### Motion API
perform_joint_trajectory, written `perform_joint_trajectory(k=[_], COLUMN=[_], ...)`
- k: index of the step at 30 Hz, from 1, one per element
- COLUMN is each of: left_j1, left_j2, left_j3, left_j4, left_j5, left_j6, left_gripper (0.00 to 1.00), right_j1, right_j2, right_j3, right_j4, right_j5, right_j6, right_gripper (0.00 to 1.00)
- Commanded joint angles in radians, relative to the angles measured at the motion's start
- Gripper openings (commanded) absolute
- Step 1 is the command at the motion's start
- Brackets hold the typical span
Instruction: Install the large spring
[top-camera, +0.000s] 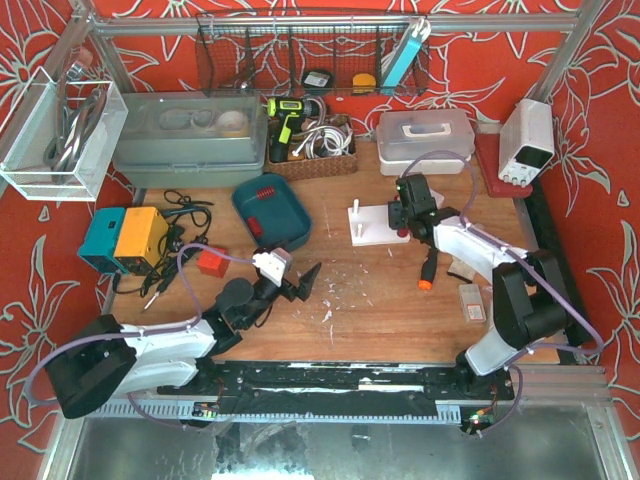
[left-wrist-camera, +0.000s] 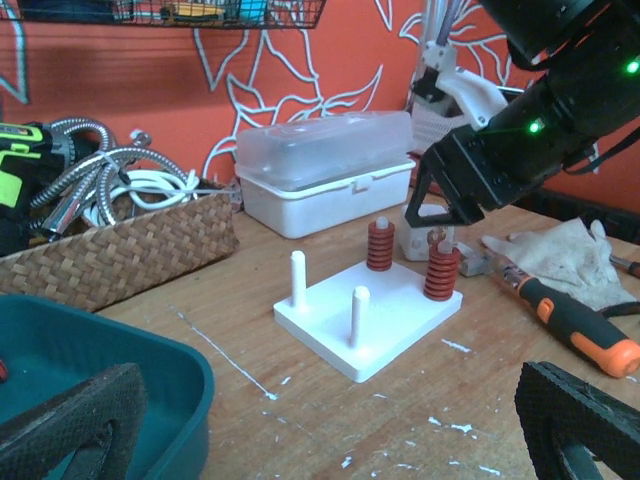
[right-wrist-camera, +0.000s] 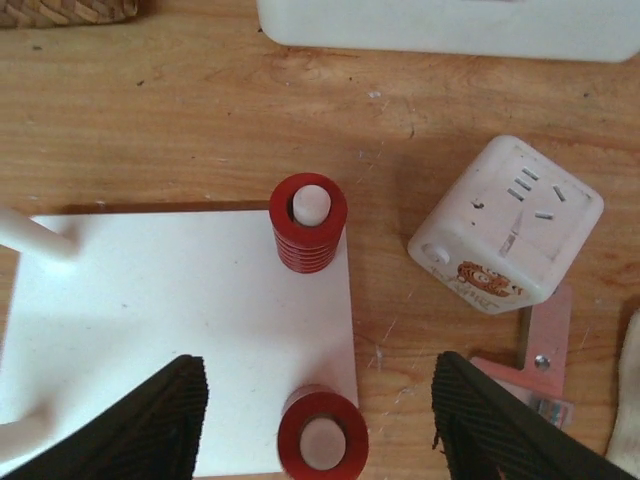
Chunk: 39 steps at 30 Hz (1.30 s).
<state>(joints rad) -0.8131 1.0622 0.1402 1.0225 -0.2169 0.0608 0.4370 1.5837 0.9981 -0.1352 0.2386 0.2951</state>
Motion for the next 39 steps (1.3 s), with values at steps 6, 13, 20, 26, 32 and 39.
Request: perform_joint_trajectory(k=[6,13,20,26,32,39], left_j1=[0.0,0.146,0.34,0.444,0.52,0.61], left_j2=[-0.025,-0.061,0.135,0.401,0.569,0.688], left_j3=[0.204,0.359,0.56,0.839,1.038,1.046], left_j4=[-0.37,-0.679,-0.854,-1.028,-1.093,-1.069], left_j5=[-0.248,-0.238,0.004,0.186,0.265,0.355], left_j6=[-0.254,-0.389,-0.263,0.015,0.395,0.671], left_gripper=[1.0,0.98,0.8,0.61,0.46,0.47], right_j1=[0.015,0.124,0.159,0.178,0.185,0.186], right_j2=[-0.202,-0.446,-0.525,-0.539,-0.579,-0.67], right_j3=[0.093,-0.08,-0.214,-0.24,-0.248,-0.279], right_j4=[-0.308,-0.264,-0.129,-0.091,-0.091,-0.081], right_j5=[-0.232,-0.255,-0.261,-0.268,-0.254,-0.188], right_j6=[0.078,0.07,0.1,0.11,0.109,0.101], right_gripper=[0.78,0.99,0.99,0.98,0.98,0.98])
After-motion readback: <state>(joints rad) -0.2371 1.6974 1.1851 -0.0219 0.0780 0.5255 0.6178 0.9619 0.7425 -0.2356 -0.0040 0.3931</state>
